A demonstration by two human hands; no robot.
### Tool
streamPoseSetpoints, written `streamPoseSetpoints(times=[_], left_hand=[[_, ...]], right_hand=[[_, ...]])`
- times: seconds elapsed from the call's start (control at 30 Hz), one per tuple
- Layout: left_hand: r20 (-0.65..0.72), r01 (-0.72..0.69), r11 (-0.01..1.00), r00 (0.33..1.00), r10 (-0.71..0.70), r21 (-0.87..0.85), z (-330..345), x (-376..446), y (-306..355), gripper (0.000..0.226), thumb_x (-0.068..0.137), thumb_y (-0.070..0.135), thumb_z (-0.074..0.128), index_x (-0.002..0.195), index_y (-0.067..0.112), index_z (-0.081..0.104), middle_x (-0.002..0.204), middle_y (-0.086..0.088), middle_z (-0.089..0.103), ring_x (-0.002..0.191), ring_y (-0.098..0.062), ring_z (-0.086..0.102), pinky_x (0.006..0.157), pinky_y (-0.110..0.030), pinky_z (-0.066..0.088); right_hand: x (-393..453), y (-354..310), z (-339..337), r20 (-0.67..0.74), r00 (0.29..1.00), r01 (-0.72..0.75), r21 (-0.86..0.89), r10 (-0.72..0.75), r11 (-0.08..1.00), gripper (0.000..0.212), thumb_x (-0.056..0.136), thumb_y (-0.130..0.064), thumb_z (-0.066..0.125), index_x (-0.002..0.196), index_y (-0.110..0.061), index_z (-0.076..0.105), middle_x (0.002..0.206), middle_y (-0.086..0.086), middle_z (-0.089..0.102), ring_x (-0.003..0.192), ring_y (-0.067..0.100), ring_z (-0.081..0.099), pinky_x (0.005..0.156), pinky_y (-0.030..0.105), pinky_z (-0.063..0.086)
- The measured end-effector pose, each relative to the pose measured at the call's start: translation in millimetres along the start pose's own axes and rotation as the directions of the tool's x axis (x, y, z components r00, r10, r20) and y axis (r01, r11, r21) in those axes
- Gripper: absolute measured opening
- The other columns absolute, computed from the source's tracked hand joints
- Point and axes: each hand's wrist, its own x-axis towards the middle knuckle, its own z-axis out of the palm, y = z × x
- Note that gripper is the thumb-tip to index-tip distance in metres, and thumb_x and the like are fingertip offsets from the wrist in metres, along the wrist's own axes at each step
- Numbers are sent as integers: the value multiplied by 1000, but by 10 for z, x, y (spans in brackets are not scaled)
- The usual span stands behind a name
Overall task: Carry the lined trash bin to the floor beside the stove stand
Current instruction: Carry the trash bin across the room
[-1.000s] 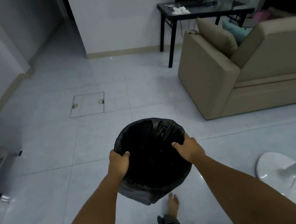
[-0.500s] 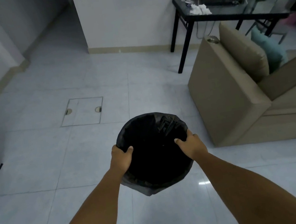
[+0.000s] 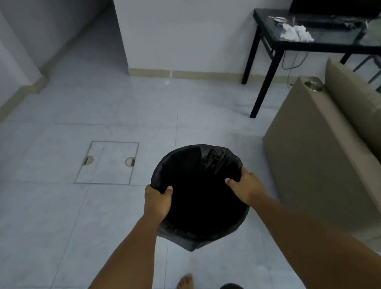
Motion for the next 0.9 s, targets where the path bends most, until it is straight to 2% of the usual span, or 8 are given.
streamPoseSetpoints(times=[0.13,0.3,0.47,0.73,0.9], left_hand=[[-37,9,1000,999,-9,-12,15,504,357,62,90,30,64,141,1,42,134,-19,58,122,-38,58,104,-47,47],[-161,51,995,985,-65,-88,59,1151,758,65,89,29,66,140,0,40,135,-20,56,122,-38,57,100,-43,48],[-269,89,977,953,-141,-195,134,1778,1123,68,89,31,67,142,-1,39,137,-21,55,124,-39,56,104,-49,47],[-463,112,922,839,-287,-370,84,2277,1522,71,86,35,70,140,0,38,137,-20,54,124,-39,56,101,-44,48],[-557,103,886,743,-371,-453,-297,2479,1512,73,85,36,71,140,0,38,139,-20,53,125,-39,55,103,-45,47]], right_hand=[[606,-415,-188,33,998,55,-23,-54,998,79,96,-55,50,160,-18,20,152,16,38,133,41,50,109,53,44],[1469,-981,-335,83,989,132,-93,-125,987,80,96,-56,50,160,-18,21,154,16,38,134,42,49,109,51,45],[2348,-1551,-473,165,966,225,-145,-201,963,82,95,-57,50,160,-17,20,154,17,38,137,41,47,111,52,43],[3315,-2604,-513,323,879,429,-209,-352,879,84,95,-60,47,161,-17,19,157,16,37,140,39,44,114,52,39],[3549,-3373,-144,435,780,577,-223,-450,786,83,95,-59,48,161,-16,21,157,17,38,140,40,44,115,53,38]])
